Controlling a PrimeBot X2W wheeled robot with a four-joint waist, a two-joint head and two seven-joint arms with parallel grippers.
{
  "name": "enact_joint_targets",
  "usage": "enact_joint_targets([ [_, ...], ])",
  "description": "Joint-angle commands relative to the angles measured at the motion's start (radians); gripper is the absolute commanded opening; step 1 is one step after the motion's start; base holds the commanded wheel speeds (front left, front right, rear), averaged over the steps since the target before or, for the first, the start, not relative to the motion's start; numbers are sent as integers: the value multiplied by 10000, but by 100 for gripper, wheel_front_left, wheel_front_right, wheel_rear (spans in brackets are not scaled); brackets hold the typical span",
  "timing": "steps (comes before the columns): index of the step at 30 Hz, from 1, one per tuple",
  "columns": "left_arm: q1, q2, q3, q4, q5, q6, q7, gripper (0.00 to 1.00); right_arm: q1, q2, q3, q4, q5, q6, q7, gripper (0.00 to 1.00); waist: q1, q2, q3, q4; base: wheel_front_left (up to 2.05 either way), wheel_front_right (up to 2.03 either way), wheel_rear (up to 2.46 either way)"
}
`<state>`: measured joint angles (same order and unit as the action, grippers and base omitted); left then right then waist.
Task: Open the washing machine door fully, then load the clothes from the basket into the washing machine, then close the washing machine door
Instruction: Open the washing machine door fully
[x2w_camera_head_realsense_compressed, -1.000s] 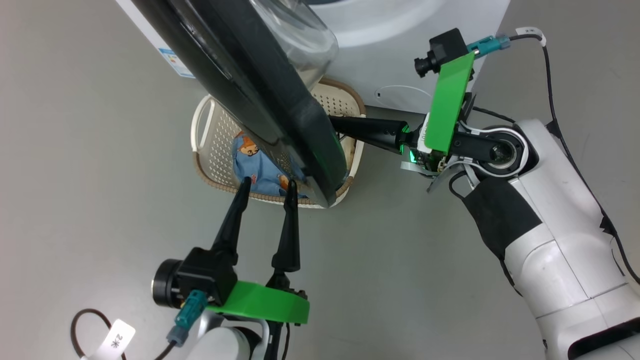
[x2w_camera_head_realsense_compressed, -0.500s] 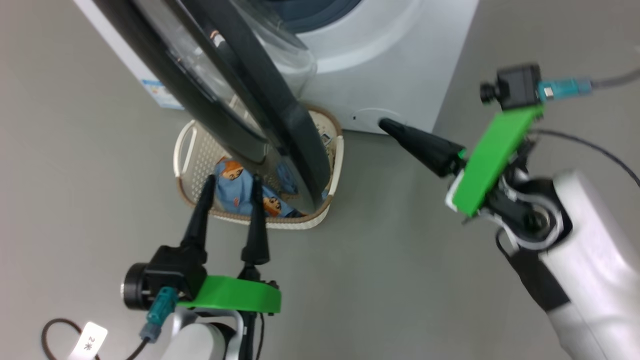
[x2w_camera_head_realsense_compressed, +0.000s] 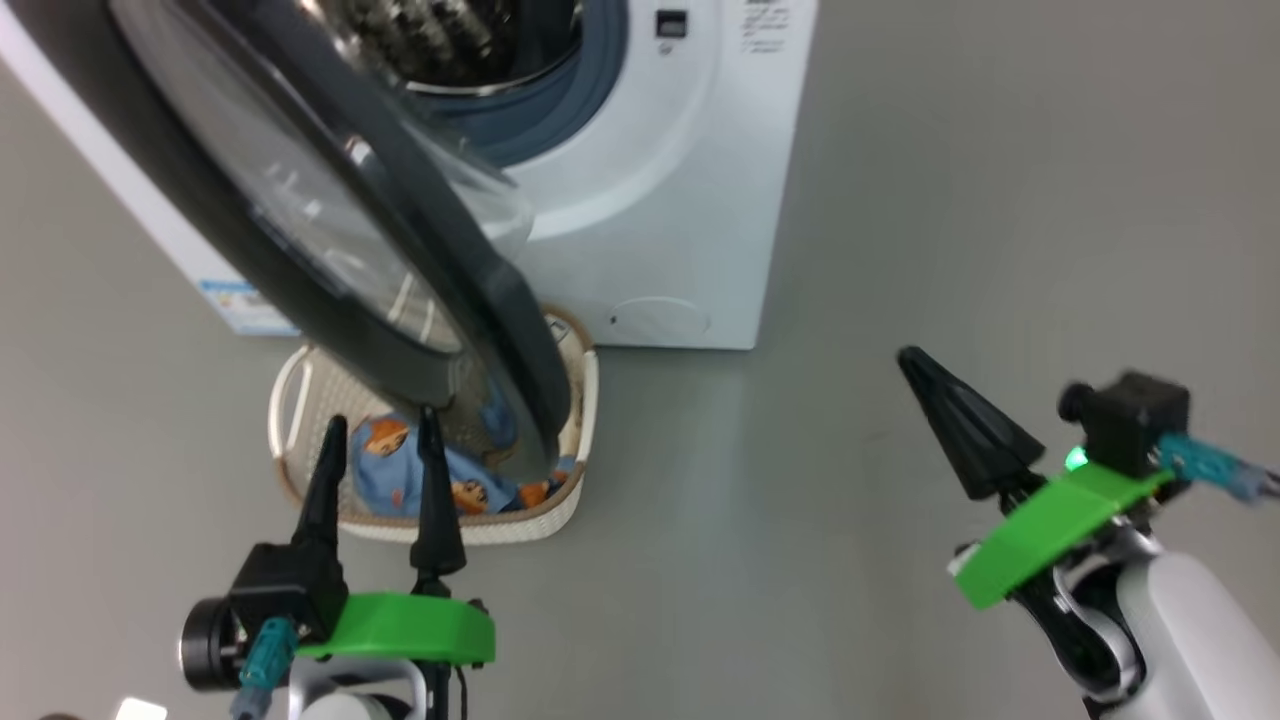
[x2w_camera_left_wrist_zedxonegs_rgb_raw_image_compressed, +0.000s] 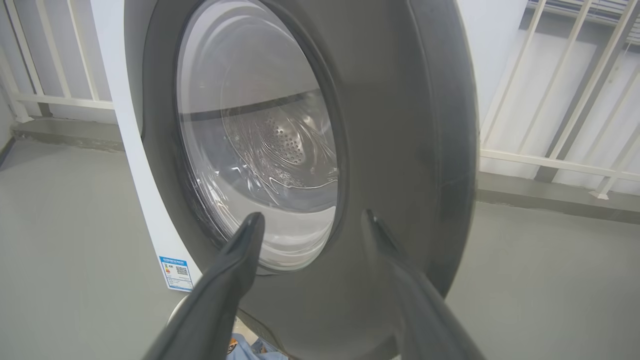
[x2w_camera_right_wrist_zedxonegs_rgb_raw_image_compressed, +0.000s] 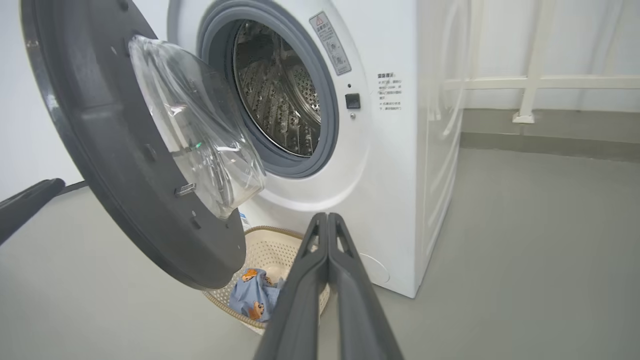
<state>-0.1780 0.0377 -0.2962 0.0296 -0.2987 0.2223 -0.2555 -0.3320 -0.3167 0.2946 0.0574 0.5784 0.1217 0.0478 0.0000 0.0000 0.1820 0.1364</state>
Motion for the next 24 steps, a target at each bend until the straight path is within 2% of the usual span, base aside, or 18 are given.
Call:
enact_joint_targets([
  [1, 91, 125, 446, -177, 208, -96, -63, 100, 449, 187, -267, -346, -574, 90, -535, 0, 0, 0, -590, -606, 0, 0, 0],
  [4, 303, 125, 543, -76, 274, -230, -63, 100, 1057, 501, -1091, -287, -1277, 90, -1202, 0, 0, 0, -811, -781, 0, 0, 0],
  [5, 440, 125, 611, -16, 277, -302, -63, 100, 1449, 882, -1660, -274, -1491, 90, -1519, 0, 0, 0, -955, -885, 0, 0, 0],
  [13, 824, 125, 864, 175, 81, -682, -63, 100, 2442, 1842, -3076, -345, -2393, 90, -2018, 0, 0, 0, -1290, -1178, 0, 0, 0],
  [14, 851, 125, 876, 213, 44, -784, -63, 100, 2511, 1987, -3247, -367, -2408, 90, -2057, 15, 0, 0, -1312, -1207, 0, 0, 0],
  [15, 874, 125, 889, 252, 14, -860, -63, 100, 2565, 2076, -3388, -403, -2506, 90, -2108, 35, 0, 0, -1330, -1229, 0, 0, 0],
  [16, 895, 125, 900, 283, -59, -929, -63, 100, 2609, 2139, -3472, -435, -2630, 90, -2154, 59, 0, 0, -1347, -1252, 0, 0, 0],
  [17, 914, 125, 915, 310, -111, -974, -63, 100, 2645, 2193, -3532, -456, -2746, 90, -2196, 95, 0, 0, -1367, -1274, 0, 0, 0],
  [18, 931, 125, 925, 339, -122, -1007, -63, 100, 2681, 2243, -3586, -451, -2849, 90, -2196, 100, 0, 0, -1386, -1293, 0, 0, 0],
  [24, 924, 125, 948, 414, -136, -1031, -63, 100, 2763, 2445, -3717, -499, -3263, 90, -2334, 100, 0, 0, -1351, -1314, 0, 0, 0],
])
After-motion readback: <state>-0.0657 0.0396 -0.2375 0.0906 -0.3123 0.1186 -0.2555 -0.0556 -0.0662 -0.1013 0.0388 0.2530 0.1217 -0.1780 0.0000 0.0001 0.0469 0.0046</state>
